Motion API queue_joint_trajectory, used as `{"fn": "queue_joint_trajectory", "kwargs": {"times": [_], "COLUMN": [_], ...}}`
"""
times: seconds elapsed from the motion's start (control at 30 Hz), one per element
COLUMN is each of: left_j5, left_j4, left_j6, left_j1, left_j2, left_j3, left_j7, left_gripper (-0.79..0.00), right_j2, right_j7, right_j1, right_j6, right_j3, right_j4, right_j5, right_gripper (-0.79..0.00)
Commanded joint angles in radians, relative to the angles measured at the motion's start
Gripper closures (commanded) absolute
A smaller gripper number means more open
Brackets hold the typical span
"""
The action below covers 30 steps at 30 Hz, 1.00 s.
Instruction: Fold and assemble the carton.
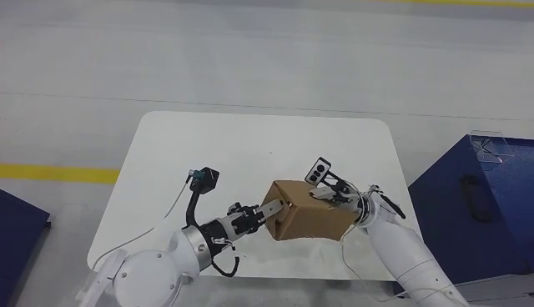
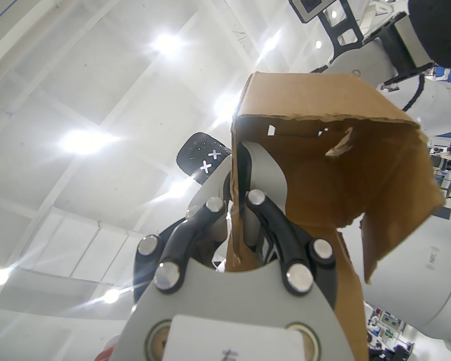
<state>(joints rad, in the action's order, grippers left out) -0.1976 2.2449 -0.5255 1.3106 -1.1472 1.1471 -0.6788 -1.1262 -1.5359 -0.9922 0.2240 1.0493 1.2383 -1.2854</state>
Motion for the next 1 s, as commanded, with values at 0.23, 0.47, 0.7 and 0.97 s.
{"fn": "queue_joint_trajectory", "kwargs": {"times": [0.23, 0.47, 0.7, 0.97], "left_j5": [-0.026, -0.018, 0.083, 0.081], "left_j4": [-0.020, 0.012, 0.081, 0.096], "left_j6": [-0.014, -0.029, -0.021, 0.012], "left_j1": [-0.016, -0.014, 0.063, 0.088], "left_j2": [-0.003, -0.002, 0.007, 0.010], "left_j3": [-0.046, -0.015, 0.178, 0.214], "left_j7": [0.007, 0.025, 0.069, 0.080], "left_gripper": [-0.785, -0.785, -0.785, -0.785], "right_j2": [0.012, 0.019, 0.023, 0.023], "right_j7": [0.000, 0.000, 0.000, 0.000], "right_j1": [-0.011, -0.003, 0.016, 0.016], "right_j6": [-0.010, -0.012, -0.004, -0.004], "right_j3": [-0.008, -0.009, 0.004, 0.004], "right_j4": [0.020, 0.006, -0.065, -0.065], "right_j5": [0.003, -0.004, -0.015, -0.015], "right_gripper": [0.000, 0.000, 0.000, 0.000]}}
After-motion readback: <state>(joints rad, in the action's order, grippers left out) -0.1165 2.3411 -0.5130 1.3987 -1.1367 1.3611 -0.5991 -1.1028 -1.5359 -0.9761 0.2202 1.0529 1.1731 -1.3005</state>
